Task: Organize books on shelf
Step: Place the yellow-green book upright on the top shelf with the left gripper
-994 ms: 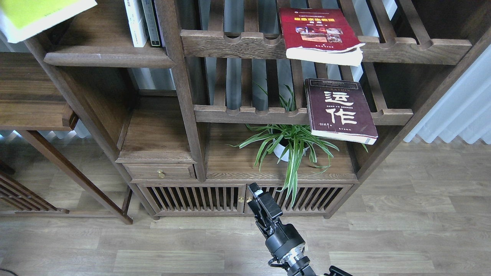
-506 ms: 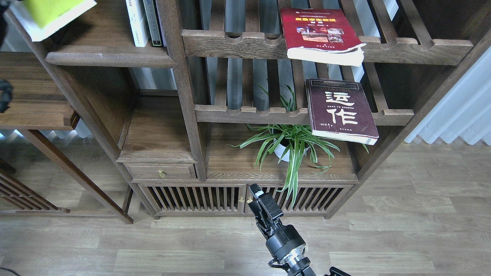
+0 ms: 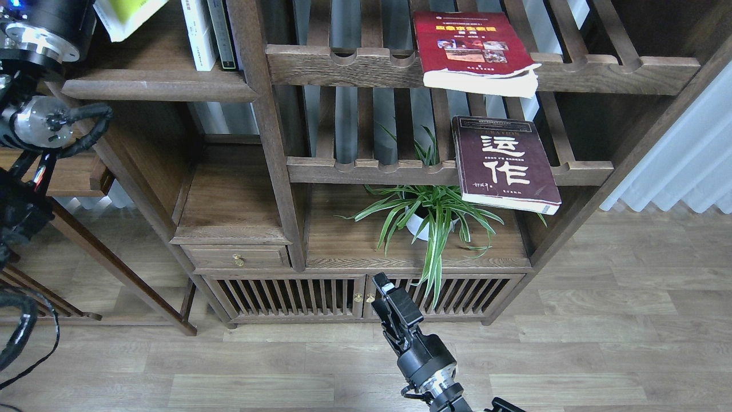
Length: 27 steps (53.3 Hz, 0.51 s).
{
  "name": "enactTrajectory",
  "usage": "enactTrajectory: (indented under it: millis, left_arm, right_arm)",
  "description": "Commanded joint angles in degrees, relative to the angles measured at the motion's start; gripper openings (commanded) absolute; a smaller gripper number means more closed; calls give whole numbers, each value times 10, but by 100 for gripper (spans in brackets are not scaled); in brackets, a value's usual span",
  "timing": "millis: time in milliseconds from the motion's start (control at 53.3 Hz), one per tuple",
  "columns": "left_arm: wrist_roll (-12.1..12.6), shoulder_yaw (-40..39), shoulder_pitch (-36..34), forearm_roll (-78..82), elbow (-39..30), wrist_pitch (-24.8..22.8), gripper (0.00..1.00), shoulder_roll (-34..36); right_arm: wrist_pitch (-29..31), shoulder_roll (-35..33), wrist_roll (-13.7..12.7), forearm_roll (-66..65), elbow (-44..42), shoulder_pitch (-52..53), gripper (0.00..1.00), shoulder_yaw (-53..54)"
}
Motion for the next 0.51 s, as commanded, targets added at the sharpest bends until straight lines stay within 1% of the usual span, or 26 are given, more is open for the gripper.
enactTrajectory:
  millis: [0, 19, 38, 75, 244, 413, 488]
  left_arm:
    - [-34, 21, -8, 0, 24, 0, 0, -7]
    - [-37, 22, -9, 0, 26, 0, 0, -7]
    - [-57, 32, -23, 0, 51, -1, 0, -15]
    - [-64, 37, -30, 0, 66, -1, 1, -21]
    - [-65, 43, -46, -1, 110, -4, 1, -30]
    - [-65, 51, -44, -6, 123, -6, 1, -30]
    - [-65, 61, -44, -10, 138, -7, 2, -43]
  right_arm:
    - [0, 0, 0, 1, -1, 1, 94, 2]
    - [0, 0, 0, 1, -1, 1, 94, 3]
    - [0, 0, 1, 1, -1, 1, 95, 3]
    - [0, 0, 0, 2, -1, 1, 94, 2]
    - [0, 0, 1, 2, -1, 2, 94, 2]
    - [0, 0, 1, 2, -1, 2, 94, 2]
    - [0, 0, 1, 3, -1, 2, 94, 3]
